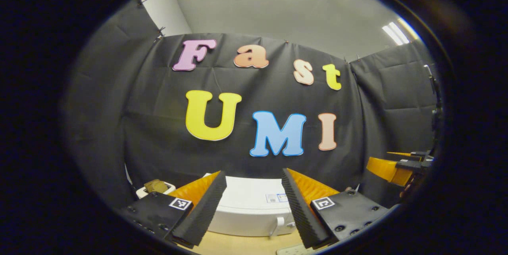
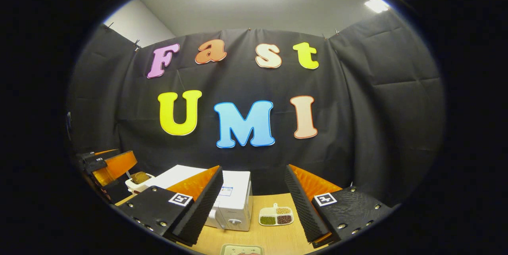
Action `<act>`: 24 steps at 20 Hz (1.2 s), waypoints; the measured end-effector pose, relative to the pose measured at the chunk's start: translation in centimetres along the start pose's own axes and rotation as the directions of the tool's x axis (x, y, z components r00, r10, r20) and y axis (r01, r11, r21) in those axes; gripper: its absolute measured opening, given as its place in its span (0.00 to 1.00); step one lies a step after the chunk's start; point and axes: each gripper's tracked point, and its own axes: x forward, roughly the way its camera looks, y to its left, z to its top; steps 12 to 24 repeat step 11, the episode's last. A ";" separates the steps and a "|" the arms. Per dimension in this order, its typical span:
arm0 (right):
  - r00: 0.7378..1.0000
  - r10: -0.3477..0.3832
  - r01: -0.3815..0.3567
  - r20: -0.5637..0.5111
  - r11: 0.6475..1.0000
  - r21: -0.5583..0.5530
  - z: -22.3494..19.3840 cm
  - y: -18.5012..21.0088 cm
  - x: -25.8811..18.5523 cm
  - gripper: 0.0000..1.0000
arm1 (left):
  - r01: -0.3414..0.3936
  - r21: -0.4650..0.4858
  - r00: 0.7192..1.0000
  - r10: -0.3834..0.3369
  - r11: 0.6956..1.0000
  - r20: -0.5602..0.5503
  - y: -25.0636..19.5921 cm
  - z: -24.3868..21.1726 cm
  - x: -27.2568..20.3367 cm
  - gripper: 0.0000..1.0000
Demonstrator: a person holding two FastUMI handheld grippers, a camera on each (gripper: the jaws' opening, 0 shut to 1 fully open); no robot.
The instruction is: Open the microwave oven with the left hand, put the food in, and close the microwave oven.
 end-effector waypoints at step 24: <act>0.998 0.033 -0.033 0.049 0.999 0.011 1.8 4.6 -3.2 0.95 | 0.016 0.010 1.000 -0.016 1.000 0.016 2.1 1.7 -4.2 0.96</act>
